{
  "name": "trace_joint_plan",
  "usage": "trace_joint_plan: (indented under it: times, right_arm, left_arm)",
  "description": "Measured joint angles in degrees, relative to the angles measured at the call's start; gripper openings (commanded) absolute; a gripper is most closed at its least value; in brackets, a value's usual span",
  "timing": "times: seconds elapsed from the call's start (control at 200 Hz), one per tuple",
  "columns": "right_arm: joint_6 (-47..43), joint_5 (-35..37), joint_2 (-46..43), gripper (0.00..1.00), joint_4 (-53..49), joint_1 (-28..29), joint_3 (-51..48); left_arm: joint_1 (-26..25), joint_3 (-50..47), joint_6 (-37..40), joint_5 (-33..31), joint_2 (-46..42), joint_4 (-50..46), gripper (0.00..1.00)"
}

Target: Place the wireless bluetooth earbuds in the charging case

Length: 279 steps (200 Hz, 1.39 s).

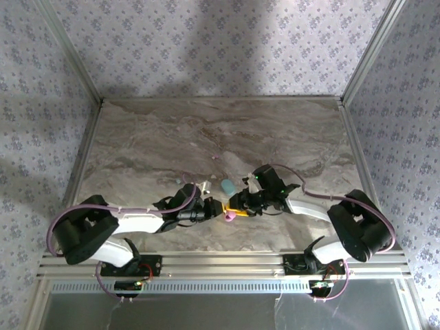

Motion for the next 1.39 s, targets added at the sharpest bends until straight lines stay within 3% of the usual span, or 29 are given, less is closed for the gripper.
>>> trace_joint_plan:
  times: [0.32,0.45,0.79,1.104,1.394]
  right_arm:
    - [2.47,0.02,2.51,0.4,4.37,0.26,-0.61]
    - [3.78,0.2,3.76,0.49,6.51,0.26,-1.55]
    - [4.63,1.38,3.04,0.61,7.82,-0.28,-3.48]
    - [3.41,4.09,-3.37,0.73,1.92,-1.77,-4.85]
    - [0.81,4.52,-9.99,0.75,-4.44,-4.24,-5.03]
  left_arm:
    - [-0.04,-0.13,-0.85,0.33,3.19,2.78,0.12]
    - [-0.07,-0.13,-1.09,0.42,5.14,4.07,0.14]
    - [-0.35,0.37,-1.86,1.22,8.02,6.86,0.17]
    - [-1.18,2.95,-1.86,1.44,8.11,4.42,0.24]
    - [-2.05,6.03,-1.64,1.86,8.09,1.11,0.27]
